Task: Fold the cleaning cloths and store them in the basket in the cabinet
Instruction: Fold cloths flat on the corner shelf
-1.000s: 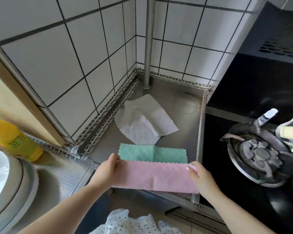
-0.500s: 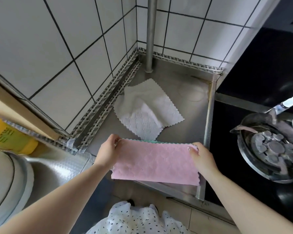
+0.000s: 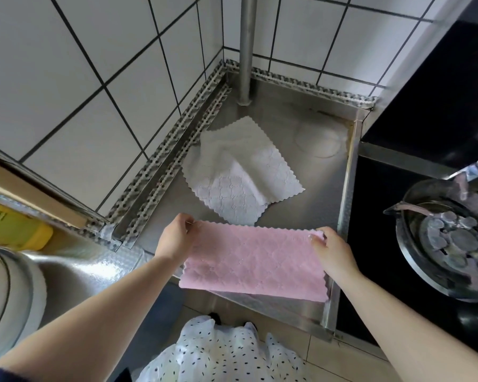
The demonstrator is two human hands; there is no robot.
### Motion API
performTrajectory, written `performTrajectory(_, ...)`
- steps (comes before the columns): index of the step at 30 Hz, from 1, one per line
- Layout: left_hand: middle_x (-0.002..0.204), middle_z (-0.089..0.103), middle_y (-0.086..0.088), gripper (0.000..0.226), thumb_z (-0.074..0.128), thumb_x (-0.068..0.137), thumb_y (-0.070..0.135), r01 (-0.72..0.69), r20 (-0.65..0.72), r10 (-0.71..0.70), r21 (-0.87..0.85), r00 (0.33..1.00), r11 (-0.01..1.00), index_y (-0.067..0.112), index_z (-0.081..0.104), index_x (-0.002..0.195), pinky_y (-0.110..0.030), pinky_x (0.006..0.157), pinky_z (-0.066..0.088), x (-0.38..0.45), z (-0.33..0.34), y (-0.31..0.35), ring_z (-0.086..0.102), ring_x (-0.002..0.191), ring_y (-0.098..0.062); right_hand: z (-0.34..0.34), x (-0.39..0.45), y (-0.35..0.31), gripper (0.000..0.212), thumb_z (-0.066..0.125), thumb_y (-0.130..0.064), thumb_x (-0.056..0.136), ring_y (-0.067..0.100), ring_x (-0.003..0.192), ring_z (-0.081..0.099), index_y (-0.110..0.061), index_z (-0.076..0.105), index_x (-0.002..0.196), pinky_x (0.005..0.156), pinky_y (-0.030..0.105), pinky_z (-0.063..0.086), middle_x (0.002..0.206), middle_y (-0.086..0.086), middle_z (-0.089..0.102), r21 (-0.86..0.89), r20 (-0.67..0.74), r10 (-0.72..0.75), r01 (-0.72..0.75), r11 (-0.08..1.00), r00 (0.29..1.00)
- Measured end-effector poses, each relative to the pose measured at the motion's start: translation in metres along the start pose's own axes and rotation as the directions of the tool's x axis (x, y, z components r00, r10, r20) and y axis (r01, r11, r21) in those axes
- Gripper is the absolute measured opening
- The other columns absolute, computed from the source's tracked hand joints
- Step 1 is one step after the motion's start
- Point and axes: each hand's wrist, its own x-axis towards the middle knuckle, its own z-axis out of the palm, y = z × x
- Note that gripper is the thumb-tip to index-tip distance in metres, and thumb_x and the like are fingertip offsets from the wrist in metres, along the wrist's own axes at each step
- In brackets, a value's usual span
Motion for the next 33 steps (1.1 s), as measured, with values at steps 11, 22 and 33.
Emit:
performTrajectory(11, 0.137, 0.052, -0.007, 0.041, 0.038, 0.095, 0.019, -0.465, 0.091, 0.459, 0.282, 0.884, 0.839, 0.011, 0.05, 0.134, -0.042, 0.113, 0.031, -0.05, 0.028, 0.023, 0.045, 0.128, -0.024, 0.041, -0.036, -0.015, 0.037, 0.057, -0.01, 0.087, 0.021, 0.13, 0.041, -0.009, 0.059, 0.123, 0.111, 0.031, 0.026, 0.138, 0.006, 0.048, -0.286, 0.008, -0.493, 0.474, 0.833, 0.87)
performTrajectory(22, 0.145, 0.041, -0.014, 0.057, 0.035, 0.094, 0.038, -0.627, 0.255, 0.581, 0.441, 0.773, 0.642, 0.0, 0.046, 0.136, -0.041, 0.112, 0.021, -0.069, 0.066, -0.002, 0.037, 0.136, -0.027, 0.088, -0.045, 0.003, 0.055, 0.038, -0.04, 0.085, 0.02, 0.137, 0.029, -0.02, 0.047, 0.135, 0.111, 0.045, 0.015, 0.147, 0.005, 0.041, -0.563, 0.258, -0.577, 0.606, 0.562, 0.775)
performTrajectory(33, 0.138, 0.052, -0.009, 0.057, 0.046, 0.083, 0.046, -0.65, 0.229, 0.638, 0.508, 0.735, 0.565, 0.012, 0.06, 0.126, -0.048, 0.111, 0.027, -0.071, 0.049, -0.016, 0.045, 0.131, -0.029, 0.038, -0.021, 0.012, 0.038, 0.057, -0.036, 0.078, 0.021, 0.109, 0.059, -0.02, 0.067, 0.111, 0.095, 0.043, 0.049, 0.12, -0.001, 0.064, -0.478, 0.225, -0.66, 0.671, 0.566, 0.717)
